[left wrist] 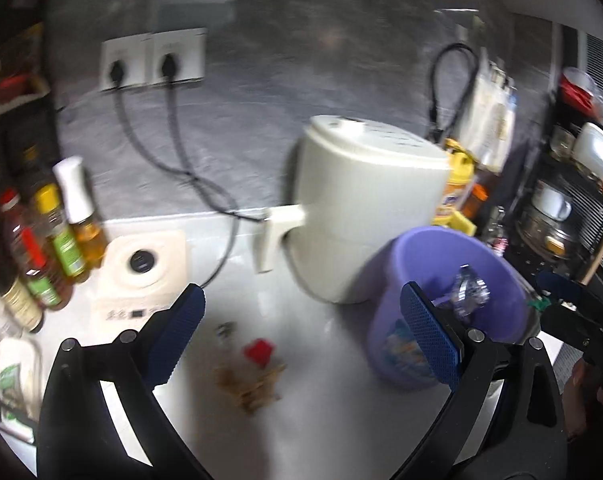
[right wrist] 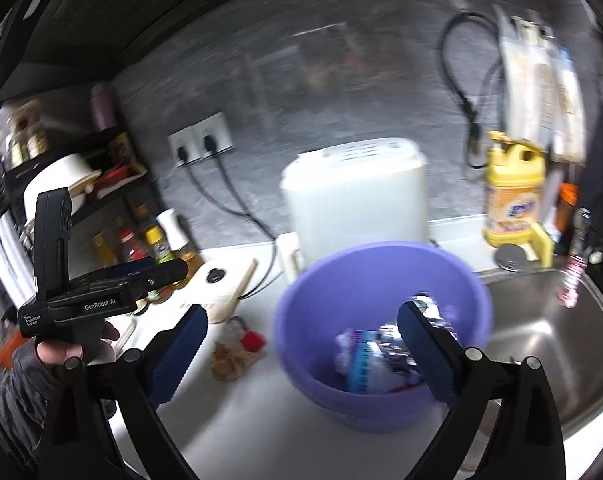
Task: Collect trash
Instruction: 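Grasp the white tissue with the left tool while the right tool grasps the brown paper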
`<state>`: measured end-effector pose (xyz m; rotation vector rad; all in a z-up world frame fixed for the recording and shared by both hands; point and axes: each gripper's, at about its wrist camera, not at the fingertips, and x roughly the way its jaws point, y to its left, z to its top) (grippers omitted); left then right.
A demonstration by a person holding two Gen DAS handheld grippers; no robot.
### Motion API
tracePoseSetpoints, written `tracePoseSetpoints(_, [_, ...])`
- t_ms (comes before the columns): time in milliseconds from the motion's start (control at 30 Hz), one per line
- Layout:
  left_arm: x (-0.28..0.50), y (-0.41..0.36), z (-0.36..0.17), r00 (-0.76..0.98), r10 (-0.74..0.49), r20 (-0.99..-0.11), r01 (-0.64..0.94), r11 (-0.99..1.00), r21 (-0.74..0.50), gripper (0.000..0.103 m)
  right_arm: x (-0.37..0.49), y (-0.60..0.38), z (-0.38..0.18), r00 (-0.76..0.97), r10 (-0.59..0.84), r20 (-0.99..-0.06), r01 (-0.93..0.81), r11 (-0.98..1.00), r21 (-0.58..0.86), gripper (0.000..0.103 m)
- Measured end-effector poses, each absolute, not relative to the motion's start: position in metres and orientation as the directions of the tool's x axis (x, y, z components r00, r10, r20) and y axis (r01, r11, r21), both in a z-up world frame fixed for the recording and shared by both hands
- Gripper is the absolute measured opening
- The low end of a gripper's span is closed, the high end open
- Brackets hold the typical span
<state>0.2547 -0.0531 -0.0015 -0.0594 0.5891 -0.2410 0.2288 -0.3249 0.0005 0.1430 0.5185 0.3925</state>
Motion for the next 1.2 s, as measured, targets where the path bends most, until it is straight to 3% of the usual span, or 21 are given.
tracePoseSetpoints(200, [0.241,-0.005,-0.009,0.814,-0.169,-0.556,0.116,0.985,-0.129,0.097,0.233,-0.279,-0.002,0.759,0.453,-0.467,-0.408,0.89,0.202,0.095])
tracePoseSetpoints(533, [0.233,0.056,-0.034,0.801,-0.116,-0.587,0.032,0.988,-0.152,0.097,0.243,-0.215,-0.014,0.696,0.497,-0.518,-0.477,0.86,0.185,0.075])
tracePoseSetpoints(767, [0.243,0.084,-0.061,0.773,-0.12,-0.623,0.024,0.987,-0.159,0.096,0.26,-0.184,-0.043,0.657,0.475,-0.586,-0.448,0.87,0.205,0.074])
tracePoseSetpoints(1200, [0.293,0.111,-0.136,0.671,-0.176,-0.72,0.07,0.982,-0.175,0.084,0.29,-0.138,-0.135,0.579,0.375,-0.724,-0.323,0.921,0.219,0.072])
